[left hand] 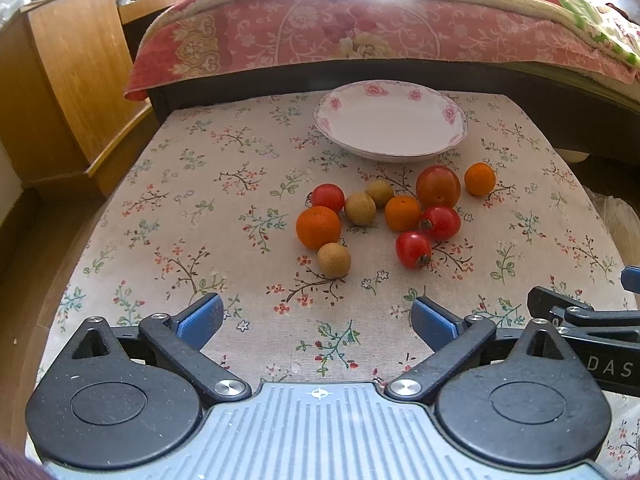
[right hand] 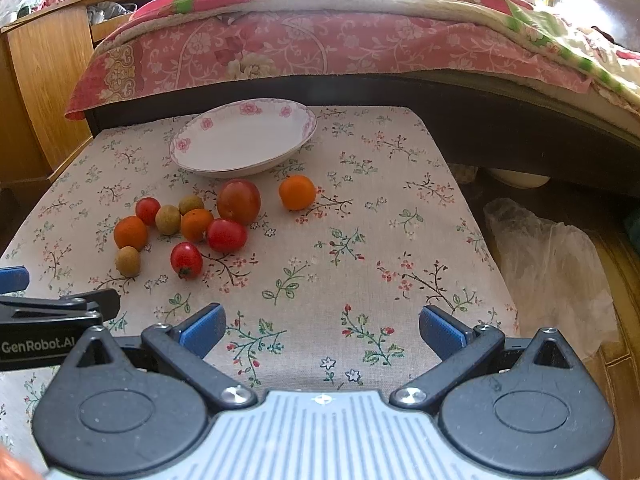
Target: Organize fruits
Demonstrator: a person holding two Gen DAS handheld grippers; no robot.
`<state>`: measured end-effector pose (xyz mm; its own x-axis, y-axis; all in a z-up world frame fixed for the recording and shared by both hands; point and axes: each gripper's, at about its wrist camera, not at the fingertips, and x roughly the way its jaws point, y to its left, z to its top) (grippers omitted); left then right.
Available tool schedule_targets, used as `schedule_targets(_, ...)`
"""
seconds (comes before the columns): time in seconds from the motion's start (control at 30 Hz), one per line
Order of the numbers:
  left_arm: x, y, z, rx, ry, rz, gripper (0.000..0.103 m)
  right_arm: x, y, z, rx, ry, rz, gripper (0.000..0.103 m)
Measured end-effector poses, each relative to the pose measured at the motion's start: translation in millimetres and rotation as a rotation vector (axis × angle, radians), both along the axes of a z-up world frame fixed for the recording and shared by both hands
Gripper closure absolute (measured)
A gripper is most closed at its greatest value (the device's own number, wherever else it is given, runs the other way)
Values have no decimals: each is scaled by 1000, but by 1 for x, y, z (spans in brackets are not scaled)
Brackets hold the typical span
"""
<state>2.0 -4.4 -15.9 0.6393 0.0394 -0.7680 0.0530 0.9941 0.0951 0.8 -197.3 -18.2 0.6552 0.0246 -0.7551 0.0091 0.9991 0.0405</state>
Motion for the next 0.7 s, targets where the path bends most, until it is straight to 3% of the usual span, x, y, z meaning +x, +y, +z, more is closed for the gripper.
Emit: schedule_targets(0.7,0,2,-3,2,12,-6,2,4,0,-2,2,12,0,0)
